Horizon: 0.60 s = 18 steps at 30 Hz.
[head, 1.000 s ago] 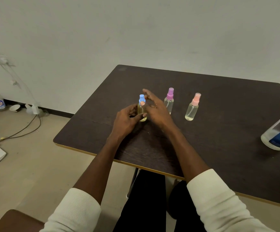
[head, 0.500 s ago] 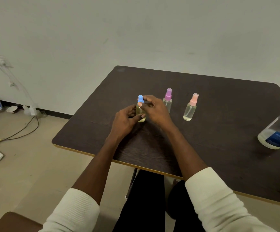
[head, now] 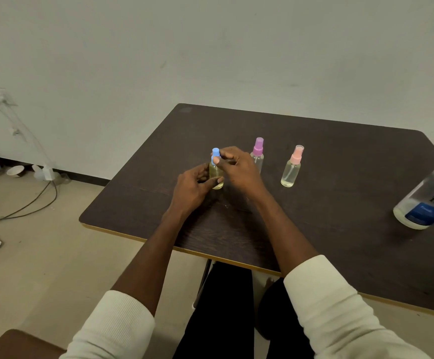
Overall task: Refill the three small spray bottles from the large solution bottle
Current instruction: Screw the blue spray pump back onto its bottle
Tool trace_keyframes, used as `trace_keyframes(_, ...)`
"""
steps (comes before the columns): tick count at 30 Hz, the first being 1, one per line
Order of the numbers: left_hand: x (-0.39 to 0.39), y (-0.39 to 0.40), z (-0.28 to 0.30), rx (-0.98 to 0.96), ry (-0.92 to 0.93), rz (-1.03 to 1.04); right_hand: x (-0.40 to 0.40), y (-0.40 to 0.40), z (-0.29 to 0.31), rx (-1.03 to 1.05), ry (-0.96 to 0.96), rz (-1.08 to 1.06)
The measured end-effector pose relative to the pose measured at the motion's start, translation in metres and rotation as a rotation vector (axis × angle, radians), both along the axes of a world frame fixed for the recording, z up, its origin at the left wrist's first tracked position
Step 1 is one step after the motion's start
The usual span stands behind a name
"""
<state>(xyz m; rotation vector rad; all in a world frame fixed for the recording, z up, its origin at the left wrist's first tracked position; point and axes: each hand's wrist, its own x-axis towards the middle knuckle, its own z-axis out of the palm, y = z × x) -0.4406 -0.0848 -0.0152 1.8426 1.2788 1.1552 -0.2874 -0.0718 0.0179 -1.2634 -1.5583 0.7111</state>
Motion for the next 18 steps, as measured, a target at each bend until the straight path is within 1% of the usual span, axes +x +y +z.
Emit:
trace_keyframes(8,0.004,-0.003,0.003,0.021,0.024,0.013,-0.011,-0.006,-0.007,0.176,0.037,-0.163)
trace_keyframes(11,0.001,-0.005,0.002,0.027,0.058,0.005,-0.015,-0.012,-0.011,0.151,0.058,-0.191)
trace_keyframes(14,0.001,-0.007,0.005,-0.008,0.075,0.006,-0.013,-0.024,-0.012,0.091,0.089,-0.170)
trace_keyframes(16,0.002,-0.012,0.007,-0.035,0.010,0.068,-0.006,-0.036,-0.015,0.096,0.104,-0.195)
trace_keyframes(18,0.006,-0.024,0.007,-0.004,-0.119,0.251,0.007,-0.052,-0.020,0.160,0.086,-0.249)
